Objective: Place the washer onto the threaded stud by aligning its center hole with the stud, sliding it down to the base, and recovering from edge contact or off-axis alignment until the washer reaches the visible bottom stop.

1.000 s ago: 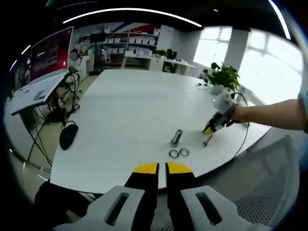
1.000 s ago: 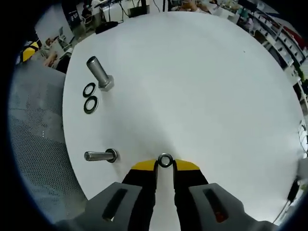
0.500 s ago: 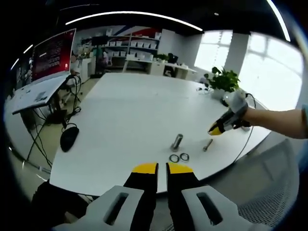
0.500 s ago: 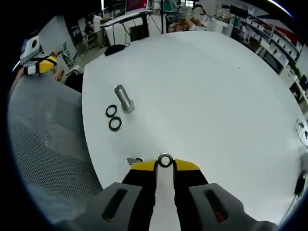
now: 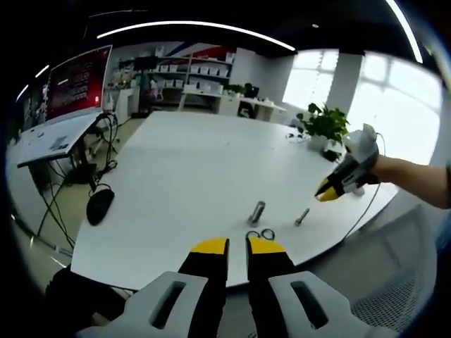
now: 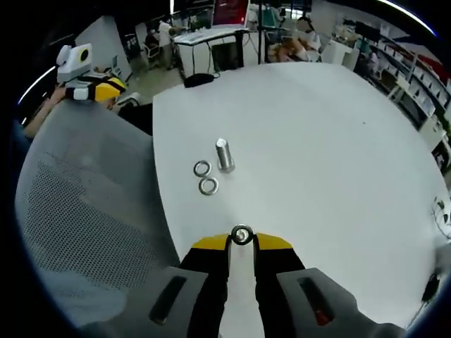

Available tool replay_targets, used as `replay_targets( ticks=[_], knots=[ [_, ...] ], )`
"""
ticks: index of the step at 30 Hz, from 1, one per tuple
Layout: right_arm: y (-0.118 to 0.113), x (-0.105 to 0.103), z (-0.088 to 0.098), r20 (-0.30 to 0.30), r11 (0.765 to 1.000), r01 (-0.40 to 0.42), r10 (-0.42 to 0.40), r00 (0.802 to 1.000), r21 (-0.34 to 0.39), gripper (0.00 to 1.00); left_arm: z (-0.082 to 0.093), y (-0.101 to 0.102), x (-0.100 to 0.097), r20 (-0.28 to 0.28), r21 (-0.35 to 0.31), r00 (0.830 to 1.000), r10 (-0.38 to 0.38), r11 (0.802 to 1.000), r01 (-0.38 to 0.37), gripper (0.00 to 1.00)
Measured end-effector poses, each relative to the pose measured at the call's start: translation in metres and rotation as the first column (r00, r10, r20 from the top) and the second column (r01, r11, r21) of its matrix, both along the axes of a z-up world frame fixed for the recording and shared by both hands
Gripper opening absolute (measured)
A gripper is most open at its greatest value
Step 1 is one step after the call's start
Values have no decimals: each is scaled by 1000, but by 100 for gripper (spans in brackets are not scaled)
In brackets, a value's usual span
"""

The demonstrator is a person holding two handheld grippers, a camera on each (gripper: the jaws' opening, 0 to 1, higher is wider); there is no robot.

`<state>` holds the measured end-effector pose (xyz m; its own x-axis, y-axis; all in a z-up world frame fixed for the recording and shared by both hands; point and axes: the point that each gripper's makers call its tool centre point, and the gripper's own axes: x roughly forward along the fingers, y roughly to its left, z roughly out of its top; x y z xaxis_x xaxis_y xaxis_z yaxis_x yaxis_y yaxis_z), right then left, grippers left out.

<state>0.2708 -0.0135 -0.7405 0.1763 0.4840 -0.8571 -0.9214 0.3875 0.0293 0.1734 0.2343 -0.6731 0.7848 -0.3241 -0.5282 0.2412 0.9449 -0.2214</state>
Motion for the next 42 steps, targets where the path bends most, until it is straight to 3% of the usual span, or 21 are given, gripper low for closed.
replay_targets(
  ticks=[6,18,32,42],
  knots=[
    [3,-2,-3,-1,998,-49,49,999,-49,14,0,0,0,4,0,1000,-2,1000,2,7],
    [4,-1,-32,-30,979,-127,124,992,-160,14,-2,-1,-1,-14,6,1000,-11,1000,11,7],
    [6,4,-42,-52,967,-159,152,987,-199,13,-3,-1,-1,-20,8,1000,-12,1000,12,7],
    [7,1,-40,-70,970,-161,151,986,-183,13,-4,-1,-2,-23,8,1000,-8,1000,9,7]
  ],
)
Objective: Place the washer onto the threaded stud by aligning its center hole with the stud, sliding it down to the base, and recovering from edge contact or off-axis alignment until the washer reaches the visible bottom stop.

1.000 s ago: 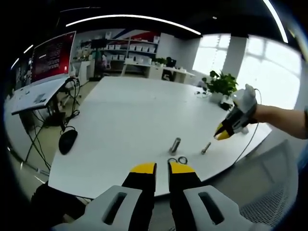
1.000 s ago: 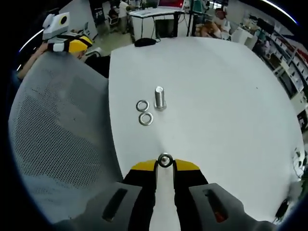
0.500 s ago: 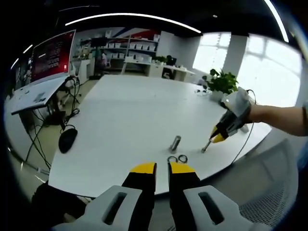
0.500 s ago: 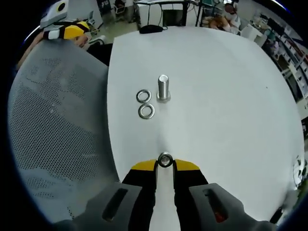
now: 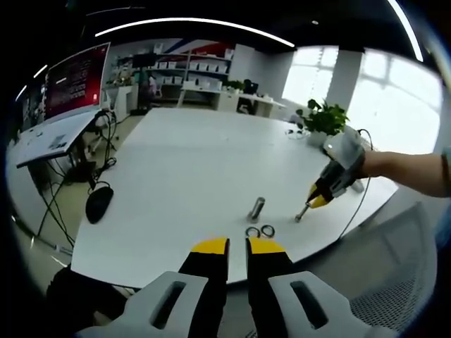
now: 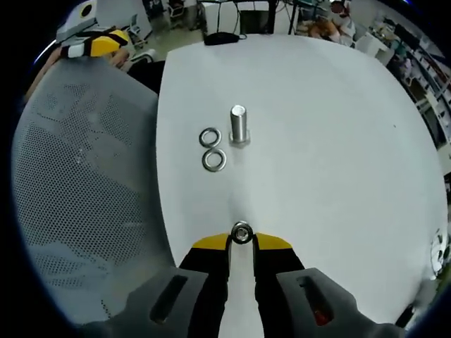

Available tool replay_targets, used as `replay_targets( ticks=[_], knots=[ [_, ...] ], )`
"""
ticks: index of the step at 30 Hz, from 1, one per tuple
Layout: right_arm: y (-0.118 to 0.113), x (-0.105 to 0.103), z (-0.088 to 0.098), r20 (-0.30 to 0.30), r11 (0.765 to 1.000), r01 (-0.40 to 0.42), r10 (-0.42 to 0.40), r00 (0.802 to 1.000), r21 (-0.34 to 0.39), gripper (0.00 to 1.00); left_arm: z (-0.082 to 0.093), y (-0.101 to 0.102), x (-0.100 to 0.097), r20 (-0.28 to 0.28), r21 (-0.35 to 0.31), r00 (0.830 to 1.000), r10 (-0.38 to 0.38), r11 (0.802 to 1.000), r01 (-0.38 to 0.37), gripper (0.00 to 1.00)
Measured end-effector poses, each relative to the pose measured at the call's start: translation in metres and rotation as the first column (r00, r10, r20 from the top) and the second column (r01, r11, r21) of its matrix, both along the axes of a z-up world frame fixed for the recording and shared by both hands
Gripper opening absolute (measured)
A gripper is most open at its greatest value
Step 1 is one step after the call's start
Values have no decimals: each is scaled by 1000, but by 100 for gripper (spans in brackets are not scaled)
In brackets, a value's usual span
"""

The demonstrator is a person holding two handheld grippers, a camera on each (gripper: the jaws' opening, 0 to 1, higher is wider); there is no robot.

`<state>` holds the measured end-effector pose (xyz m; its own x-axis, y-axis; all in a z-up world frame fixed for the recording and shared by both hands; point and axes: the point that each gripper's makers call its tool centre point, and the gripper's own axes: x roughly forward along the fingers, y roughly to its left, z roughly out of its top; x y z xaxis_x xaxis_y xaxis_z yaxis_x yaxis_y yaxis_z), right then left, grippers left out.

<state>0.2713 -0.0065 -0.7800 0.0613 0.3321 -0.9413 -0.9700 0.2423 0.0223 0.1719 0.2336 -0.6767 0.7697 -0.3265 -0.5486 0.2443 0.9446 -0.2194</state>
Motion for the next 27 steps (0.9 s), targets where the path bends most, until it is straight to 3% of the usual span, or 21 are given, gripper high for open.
replay_targets(
  ticks=[14,27],
  knots=[
    [1,0,-11,4,996,-54,54,999,-64,13,0,1,0,2,1,1000,4,1000,-4,7],
    [1,0,-37,-21,987,-87,85,996,-135,13,0,1,0,1,0,1000,9,1000,-9,7]
  ],
)
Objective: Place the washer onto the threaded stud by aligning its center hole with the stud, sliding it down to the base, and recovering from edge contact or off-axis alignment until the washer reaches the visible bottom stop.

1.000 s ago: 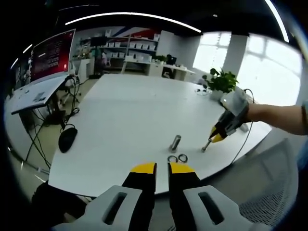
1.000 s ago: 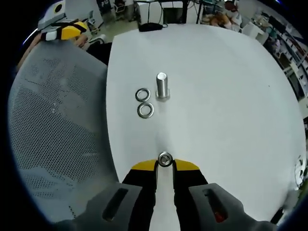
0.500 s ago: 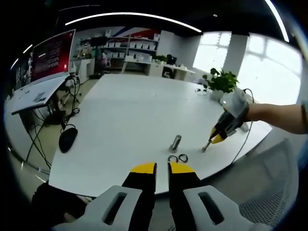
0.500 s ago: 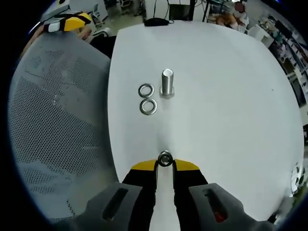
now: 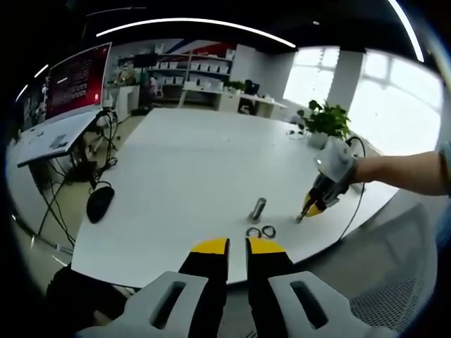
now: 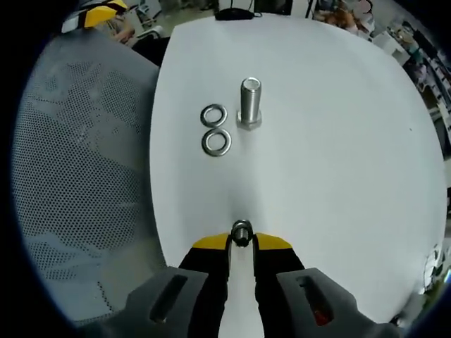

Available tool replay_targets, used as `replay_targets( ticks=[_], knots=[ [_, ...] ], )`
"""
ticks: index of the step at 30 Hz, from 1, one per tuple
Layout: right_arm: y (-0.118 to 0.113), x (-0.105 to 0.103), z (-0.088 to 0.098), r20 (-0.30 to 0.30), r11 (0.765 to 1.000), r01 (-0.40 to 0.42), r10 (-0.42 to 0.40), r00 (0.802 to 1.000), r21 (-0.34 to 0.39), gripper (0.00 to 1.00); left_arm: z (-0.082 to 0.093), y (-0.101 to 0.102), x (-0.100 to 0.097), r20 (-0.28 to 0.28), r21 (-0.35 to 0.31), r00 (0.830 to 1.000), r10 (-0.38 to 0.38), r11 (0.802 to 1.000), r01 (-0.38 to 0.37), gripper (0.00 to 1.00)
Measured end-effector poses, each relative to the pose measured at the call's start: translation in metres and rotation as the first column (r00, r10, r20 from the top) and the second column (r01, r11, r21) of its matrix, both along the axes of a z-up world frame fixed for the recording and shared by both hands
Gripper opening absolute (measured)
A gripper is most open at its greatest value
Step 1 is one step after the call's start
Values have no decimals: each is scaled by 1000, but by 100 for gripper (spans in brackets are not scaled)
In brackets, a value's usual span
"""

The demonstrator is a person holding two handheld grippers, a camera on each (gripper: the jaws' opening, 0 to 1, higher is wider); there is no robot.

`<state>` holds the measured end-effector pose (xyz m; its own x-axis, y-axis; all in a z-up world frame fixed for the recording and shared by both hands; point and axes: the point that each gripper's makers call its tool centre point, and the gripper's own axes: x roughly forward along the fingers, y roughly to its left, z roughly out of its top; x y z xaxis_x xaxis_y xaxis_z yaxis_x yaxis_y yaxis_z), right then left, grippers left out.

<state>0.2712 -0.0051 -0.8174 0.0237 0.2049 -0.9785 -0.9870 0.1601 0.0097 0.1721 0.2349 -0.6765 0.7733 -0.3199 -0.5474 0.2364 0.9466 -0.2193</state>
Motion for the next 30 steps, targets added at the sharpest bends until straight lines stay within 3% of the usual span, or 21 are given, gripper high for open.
replay_targets(
  ticks=[11,15,19,24,27,30],
  knots=[
    [-2,-2,-15,-9,998,-53,52,999,-35,15,0,0,0,1,0,1000,0,1000,0,7],
    [-5,-3,-11,-3,998,-45,45,999,-40,24,0,-1,0,0,0,1000,-4,1000,4,7],
    [0,-4,8,4,999,19,-20,1000,46,25,0,-1,0,3,1,1000,-6,1000,6,7],
    [5,-10,43,0,977,100,-102,995,188,25,1,-1,1,8,1,1000,-10,1000,10,7],
    [5,-16,67,-4,947,157,-162,987,280,25,1,-2,1,6,0,1000,-16,1000,16,7],
    [10,-33,97,-48,876,224,-225,973,428,25,1,-3,1,10,-3,1000,-20,1000,20,7]
  ],
)
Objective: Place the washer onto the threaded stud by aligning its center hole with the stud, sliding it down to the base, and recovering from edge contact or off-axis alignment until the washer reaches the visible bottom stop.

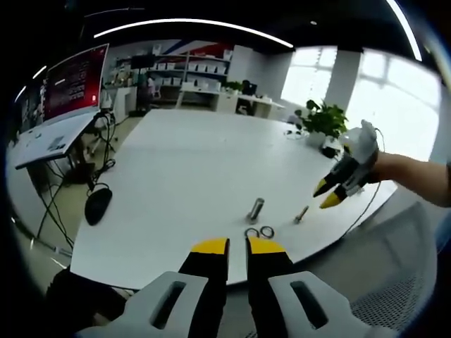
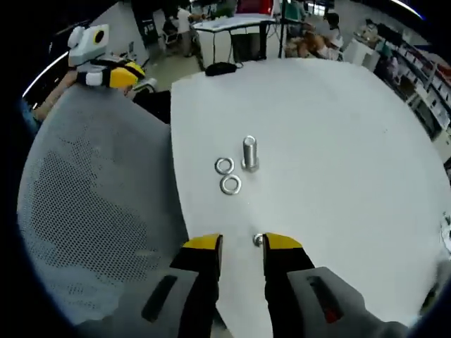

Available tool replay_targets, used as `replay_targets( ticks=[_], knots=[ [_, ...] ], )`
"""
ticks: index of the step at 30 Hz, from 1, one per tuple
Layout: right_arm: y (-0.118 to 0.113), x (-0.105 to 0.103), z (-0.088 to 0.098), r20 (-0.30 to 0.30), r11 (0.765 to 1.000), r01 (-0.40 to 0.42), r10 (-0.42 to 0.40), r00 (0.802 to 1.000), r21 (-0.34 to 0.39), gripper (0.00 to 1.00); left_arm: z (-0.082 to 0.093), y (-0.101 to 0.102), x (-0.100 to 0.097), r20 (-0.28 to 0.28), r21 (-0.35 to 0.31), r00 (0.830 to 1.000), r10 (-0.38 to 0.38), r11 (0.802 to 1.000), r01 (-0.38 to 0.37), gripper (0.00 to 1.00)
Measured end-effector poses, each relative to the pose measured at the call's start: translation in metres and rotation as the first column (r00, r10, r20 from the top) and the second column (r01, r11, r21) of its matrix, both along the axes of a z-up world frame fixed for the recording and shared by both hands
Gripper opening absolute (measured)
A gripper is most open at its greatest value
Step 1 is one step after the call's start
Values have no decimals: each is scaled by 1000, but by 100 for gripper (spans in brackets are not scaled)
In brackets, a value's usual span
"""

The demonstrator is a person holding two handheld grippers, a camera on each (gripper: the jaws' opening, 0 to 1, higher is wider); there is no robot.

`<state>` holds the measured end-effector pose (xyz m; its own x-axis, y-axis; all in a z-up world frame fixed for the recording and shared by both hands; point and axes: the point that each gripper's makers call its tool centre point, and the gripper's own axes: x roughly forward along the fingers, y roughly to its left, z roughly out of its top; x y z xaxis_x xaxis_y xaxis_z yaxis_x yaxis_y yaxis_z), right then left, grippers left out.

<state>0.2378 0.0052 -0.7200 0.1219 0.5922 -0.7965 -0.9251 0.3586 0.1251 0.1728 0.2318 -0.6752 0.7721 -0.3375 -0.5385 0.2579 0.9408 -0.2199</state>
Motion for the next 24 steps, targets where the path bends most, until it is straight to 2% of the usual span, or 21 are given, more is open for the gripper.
replay_targets(
  ticks=[2,3,5,6,8,9,10,11,13,17,20,24],
  knots=[
    [-4,-9,15,36,999,10,-12,999,49,24,0,-1,0,0,4,1000,-9,1000,9,7],
    [-9,-12,18,51,999,7,-9,999,43,24,0,-1,0,-1,4,1000,-12,1000,12,7],
    [-17,-19,26,43,999,25,-27,999,41,24,0,-2,-1,-3,2,1000,-14,1000,14,6],
    [-19,-23,33,29,997,59,-61,998,59,24,-1,-2,-1,-9,0,1000,-15,1000,15,6],
    [-20,-28,48,51,989,96,-102,993,113,24,-1,-3,-2,-10,3,1000,-26,1000,26,6],
    [-20,-31,54,53,983,115,-124,991,141,24,2,-4,-1,9,2,1000,-30,1000,30,6],
    [-20,-33,59,47,977,138,-147,988,166,24,10,-8,2,59,-17,997,-46,999,47,6],
    [-22,-37,65,48,968,164,-176,983,190,24,10,-9,0,58,-26,997,-49,998,51,7],
    [-26,-42,69,64,966,171,-187,980,193,24,7,-9,-1,39,-13,998,-57,998,57,7],
    [-34,-50,79,96,959,195,-218,971,206,23,9,-10,-2,50,0,996,-68,998,68,8],
    [-43,-52,92,141,946,224,-261,955,234,23,6,-8,-2,39,20,997,-70,997,69,9],
    [-54,-48,102,116,908,301,-346,931,292,22,9,-7,-1,59,35,996,-68,997,66,9]
  ],
)
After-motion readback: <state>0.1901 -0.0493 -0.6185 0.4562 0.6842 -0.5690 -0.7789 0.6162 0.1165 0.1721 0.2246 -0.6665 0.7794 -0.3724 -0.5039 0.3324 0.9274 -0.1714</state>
